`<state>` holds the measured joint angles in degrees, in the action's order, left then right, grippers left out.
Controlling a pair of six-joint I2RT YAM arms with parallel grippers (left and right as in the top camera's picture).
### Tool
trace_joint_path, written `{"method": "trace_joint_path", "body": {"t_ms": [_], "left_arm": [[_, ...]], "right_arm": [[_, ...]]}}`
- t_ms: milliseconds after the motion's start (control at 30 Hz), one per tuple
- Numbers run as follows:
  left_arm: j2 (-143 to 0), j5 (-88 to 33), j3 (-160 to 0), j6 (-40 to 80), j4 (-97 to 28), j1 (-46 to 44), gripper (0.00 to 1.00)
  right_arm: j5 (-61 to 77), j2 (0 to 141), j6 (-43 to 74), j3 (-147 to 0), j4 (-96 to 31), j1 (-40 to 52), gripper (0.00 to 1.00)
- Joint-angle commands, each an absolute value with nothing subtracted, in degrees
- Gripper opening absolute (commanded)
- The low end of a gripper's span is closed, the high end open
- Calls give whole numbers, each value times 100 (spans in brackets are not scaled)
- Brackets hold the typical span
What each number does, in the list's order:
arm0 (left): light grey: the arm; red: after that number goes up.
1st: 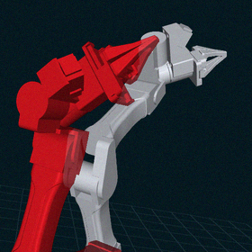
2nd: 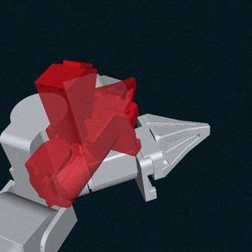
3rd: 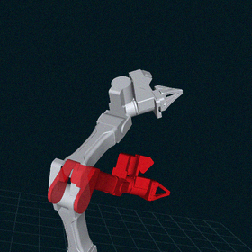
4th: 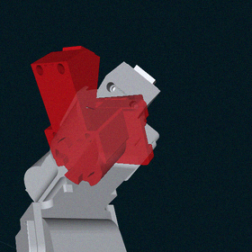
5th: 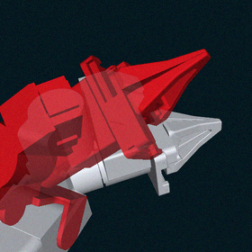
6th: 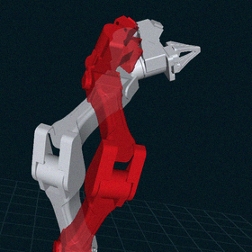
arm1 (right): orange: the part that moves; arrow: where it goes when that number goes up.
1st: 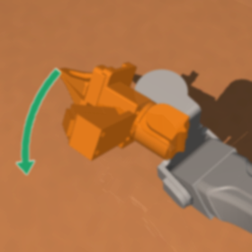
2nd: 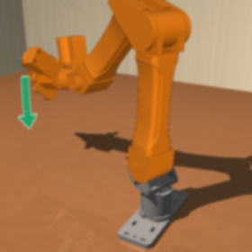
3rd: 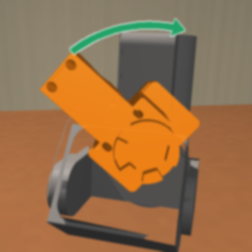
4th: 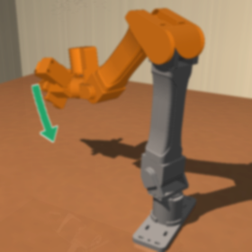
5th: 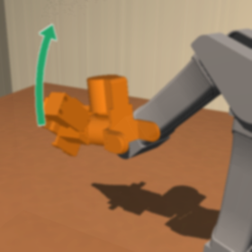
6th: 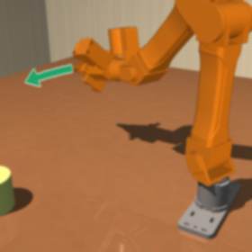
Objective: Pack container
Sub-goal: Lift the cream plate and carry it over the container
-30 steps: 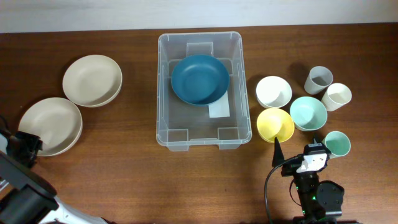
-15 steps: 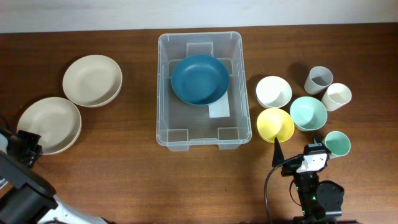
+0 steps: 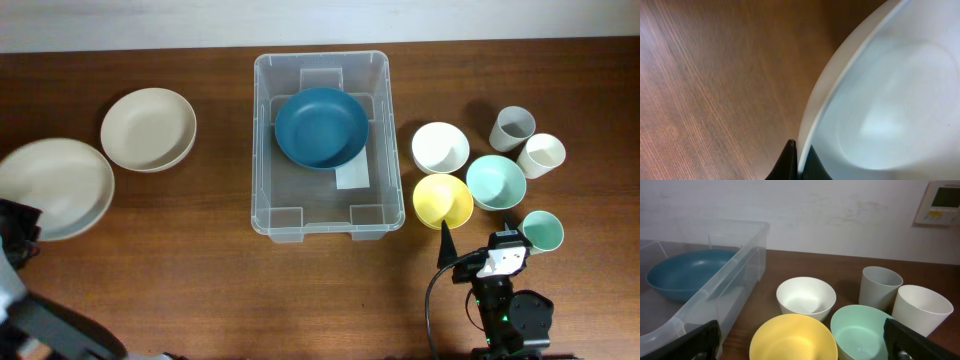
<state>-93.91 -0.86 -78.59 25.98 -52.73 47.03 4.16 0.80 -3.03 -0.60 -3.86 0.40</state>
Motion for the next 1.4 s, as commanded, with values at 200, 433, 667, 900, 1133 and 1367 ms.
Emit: {"method": "trace_joint_path", "body": {"t_ms": [200, 433, 667, 900, 1133, 1367], "left_arm": [[-8064, -2029, -7966, 2091, -4779, 3553, 1], [-7959, -2049, -7966, 2117, -4099, 1638, 1], [-8068, -1146, -7966, 2311, -3365, -228, 0], [-8307, -506, -7979, 2331, -2945, -1398, 1], [-8757, -504, -8449, 2322, -3105, -1614, 1], [-9439, -296, -9524, 2069, -3885, -1614, 0]], "right_arm": [[408, 36, -294, -32, -412, 36, 99], [410, 36, -294, -32, -412, 36, 99], [408, 34, -294, -32, -412, 36, 99], [410, 36, -294, -32, -412, 36, 99], [410, 36, -294, -32, -412, 36, 99], [408, 36, -294, -32, -412, 36, 99]]}}
